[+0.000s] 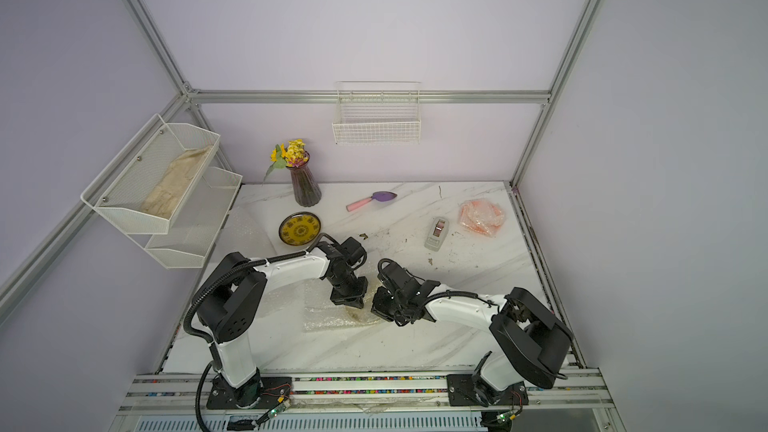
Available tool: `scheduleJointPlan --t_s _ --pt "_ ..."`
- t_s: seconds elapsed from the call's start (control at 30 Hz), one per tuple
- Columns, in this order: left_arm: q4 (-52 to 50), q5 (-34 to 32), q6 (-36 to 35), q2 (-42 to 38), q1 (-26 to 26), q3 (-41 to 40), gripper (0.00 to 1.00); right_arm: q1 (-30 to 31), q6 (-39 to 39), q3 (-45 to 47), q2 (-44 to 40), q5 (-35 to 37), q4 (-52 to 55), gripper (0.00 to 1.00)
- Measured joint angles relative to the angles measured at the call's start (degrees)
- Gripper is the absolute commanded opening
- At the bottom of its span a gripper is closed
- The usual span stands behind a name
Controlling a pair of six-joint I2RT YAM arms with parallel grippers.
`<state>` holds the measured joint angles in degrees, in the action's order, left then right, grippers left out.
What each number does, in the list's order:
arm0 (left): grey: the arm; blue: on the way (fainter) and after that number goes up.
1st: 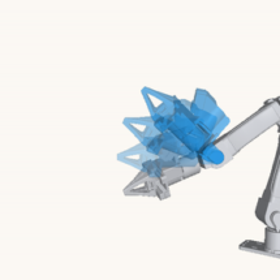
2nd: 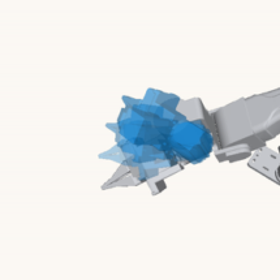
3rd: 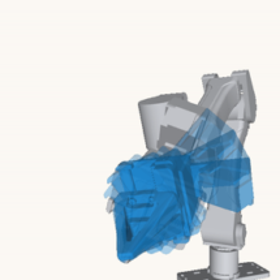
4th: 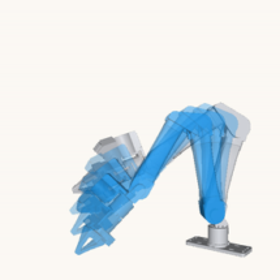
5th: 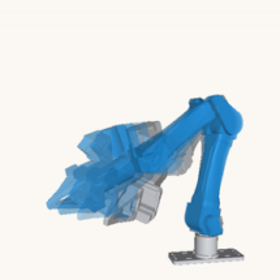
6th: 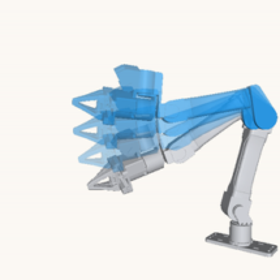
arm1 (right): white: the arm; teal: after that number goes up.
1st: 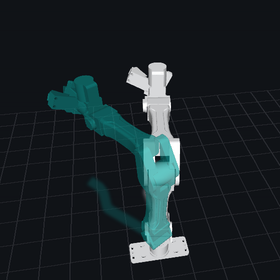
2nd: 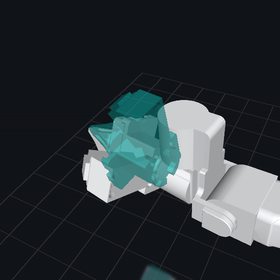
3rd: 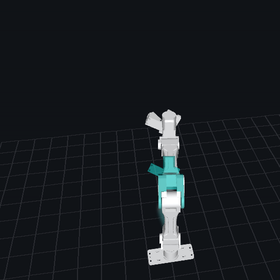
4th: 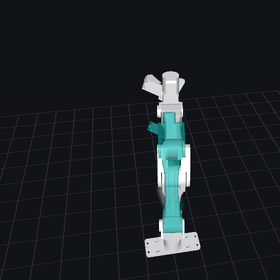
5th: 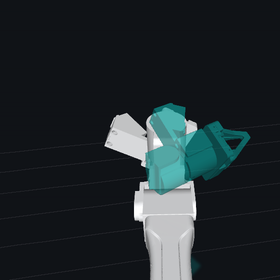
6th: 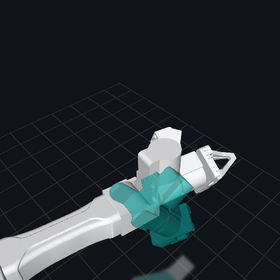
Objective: Wrap dinner plates in bubble wrap
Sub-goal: Wrap the plate in the bubble wrap.
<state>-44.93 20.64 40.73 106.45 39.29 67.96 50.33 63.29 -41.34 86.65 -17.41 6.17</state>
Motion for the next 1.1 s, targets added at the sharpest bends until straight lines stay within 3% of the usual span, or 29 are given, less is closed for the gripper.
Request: scheduleJointPlan --t_s 0.13,0.27,0.43,0.63,0.77,1.1 --pt "-1.6 -1.1 -1.0 -1.5 0.0 0.0 0.19 -0.4 -0.1 0.0 2.8 -0.6 -1.7 0.05" --pt "-3.3 -0.7 -0.8 -5.6 0.3 0.1 0.22 -0.4 0.7 0.9 2.5 -0.5 -3.0 0.03" --pt "-2.6 3.0 0.5 -9.2 2.8 0.2 0.22 -0.4 2.1 2.0 2.1 -0.4 -4.7 0.01" --pt "0.0 6.7 1.8 -5.1 5.2 -0.3 0.18 -0.4 3.2 2.4 1.9 -0.3 -5.5 0.00" --pt "0.6 5.2 1.9 -1.5 4.9 -2.7 0.16 -0.4 3.6 3.3 0.7 0.1 -5.3 0.00" --pt "0.0 3.8 -1.2 -1.6 2.7 -3.2 0.15 1.7 5.1 6.0 -3.4 -1.2 -5.0 0.00"
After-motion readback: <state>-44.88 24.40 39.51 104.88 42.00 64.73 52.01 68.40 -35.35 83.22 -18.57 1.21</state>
